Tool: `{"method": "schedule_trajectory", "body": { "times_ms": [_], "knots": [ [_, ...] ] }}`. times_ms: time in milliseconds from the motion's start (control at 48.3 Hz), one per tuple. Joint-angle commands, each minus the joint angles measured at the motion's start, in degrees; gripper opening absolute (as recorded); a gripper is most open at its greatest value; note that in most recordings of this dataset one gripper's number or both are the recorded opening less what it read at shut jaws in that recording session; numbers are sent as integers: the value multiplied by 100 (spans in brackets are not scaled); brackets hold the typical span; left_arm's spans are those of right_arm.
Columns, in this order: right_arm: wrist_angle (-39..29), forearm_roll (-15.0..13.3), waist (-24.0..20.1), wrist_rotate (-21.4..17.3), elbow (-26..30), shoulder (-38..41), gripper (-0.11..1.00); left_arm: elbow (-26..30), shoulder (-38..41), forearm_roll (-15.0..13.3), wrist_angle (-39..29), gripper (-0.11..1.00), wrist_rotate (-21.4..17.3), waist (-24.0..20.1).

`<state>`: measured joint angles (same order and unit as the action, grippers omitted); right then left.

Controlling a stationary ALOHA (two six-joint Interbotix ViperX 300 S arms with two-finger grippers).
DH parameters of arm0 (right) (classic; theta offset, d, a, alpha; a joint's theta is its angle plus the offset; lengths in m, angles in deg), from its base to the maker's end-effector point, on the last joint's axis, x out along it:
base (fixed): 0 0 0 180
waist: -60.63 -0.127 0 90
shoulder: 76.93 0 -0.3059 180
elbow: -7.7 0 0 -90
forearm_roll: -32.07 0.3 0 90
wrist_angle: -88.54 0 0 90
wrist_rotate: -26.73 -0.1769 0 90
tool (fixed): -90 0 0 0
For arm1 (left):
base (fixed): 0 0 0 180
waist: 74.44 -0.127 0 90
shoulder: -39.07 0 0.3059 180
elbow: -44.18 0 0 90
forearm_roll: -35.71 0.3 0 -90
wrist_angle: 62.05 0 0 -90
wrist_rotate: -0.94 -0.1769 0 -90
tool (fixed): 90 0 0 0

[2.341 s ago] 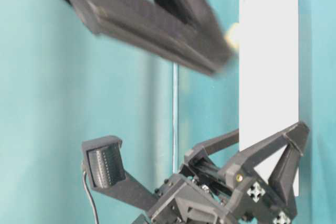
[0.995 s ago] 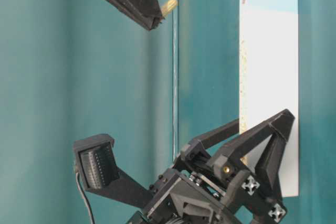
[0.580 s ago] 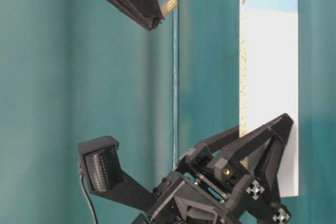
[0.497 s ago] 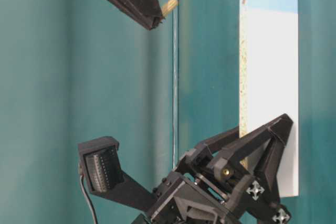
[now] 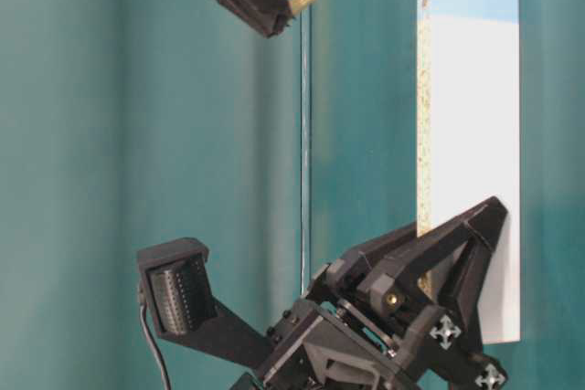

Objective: Insert the rod into the hole on the wooden board.
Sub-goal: 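Align the held rod over the hole near the board's right end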

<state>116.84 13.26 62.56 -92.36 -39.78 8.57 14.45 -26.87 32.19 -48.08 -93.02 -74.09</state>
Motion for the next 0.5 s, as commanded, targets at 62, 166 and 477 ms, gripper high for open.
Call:
{"method": "schedule_trajectory", "body": {
  "times_ms": [62, 166, 477],
  "knots": [
    [396, 105, 123, 211, -97, -53, 11, 26, -88, 18, 44, 32, -53, 26],
    [958, 202, 229, 396, -290, 70, 11, 0, -88, 18, 44, 32, -53, 26],
    [2566, 624, 352, 1028, -694, 782, 11, 26, -88, 18, 44, 32, -44, 26]
  ]
}}
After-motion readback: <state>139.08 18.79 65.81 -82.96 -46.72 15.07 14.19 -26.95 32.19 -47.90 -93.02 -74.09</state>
